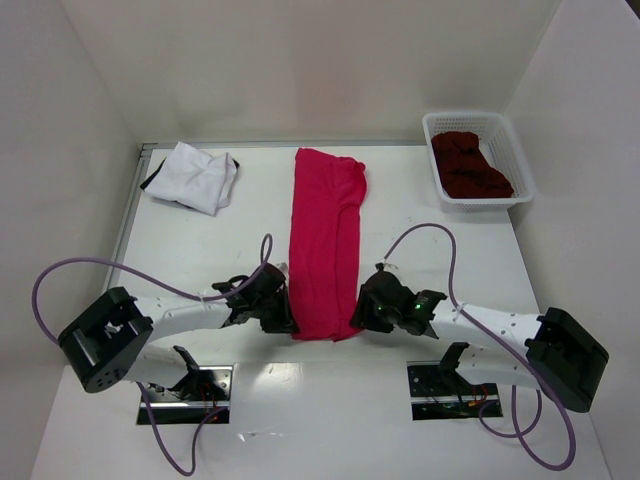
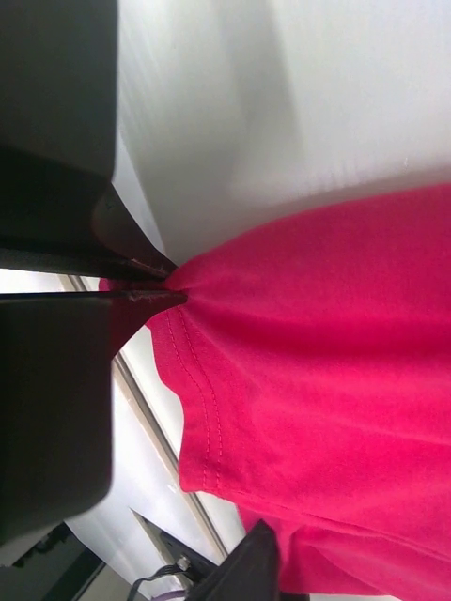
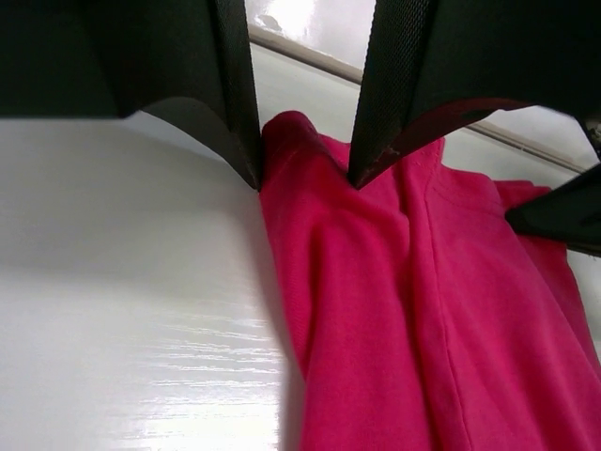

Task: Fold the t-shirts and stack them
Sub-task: Grab the bottom of the folded rectangular tshirt with both arms

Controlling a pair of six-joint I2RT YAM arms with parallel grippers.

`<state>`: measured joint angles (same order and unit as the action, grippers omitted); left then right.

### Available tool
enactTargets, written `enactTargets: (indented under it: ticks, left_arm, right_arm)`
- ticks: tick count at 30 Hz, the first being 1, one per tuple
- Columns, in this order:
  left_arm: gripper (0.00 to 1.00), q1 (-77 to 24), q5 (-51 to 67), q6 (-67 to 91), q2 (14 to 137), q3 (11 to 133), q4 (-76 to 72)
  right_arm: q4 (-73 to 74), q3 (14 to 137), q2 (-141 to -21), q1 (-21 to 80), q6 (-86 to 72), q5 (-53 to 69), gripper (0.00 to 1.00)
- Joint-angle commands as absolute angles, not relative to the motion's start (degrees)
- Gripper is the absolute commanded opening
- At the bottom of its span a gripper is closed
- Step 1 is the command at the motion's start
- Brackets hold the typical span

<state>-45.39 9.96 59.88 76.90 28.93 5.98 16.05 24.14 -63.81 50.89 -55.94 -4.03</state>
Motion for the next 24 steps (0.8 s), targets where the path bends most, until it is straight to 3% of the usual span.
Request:
enactTargets:
  ticks: [1, 3, 4, 9, 17, 24]
  left_arm:
    - [0.01, -46.9, 10.8, 58.3, 78.8, 30.3, 8.0]
    - [0.01, -47.5, 10.8, 58.8, 79.4, 30.9, 8.0]
    - [0.01, -47.5, 10.8, 58.8, 79.4, 30.9, 8.0]
    - [0.00, -47.5, 8.9, 59.3, 78.8, 31.6, 10.2]
    - [0.00, -47.5, 5.0, 58.8, 69.7, 37.0, 19.9]
    - [0.00, -47.5, 0.9, 54.5, 68.0, 47.0, 25.6]
  right_arm:
    - [11.4, 23.4, -65.0, 50.8, -56.6, -4.8, 0.47]
    - [10.9, 23.4, -65.5, 50.8, -56.6, -4.8, 0.40]
    - [10.4, 23.4, -66.3, 50.8, -56.6, -4.8, 0.30]
    - [11.0, 23.4, -66.8, 50.8, -56.6, -2.8, 0.00]
    - [17.2, 29.8, -59.2, 50.8, -56.6, -3.0, 0.00]
    - [18.5, 37.5, -61.7, 48.3, -54.5, -5.6, 0.00]
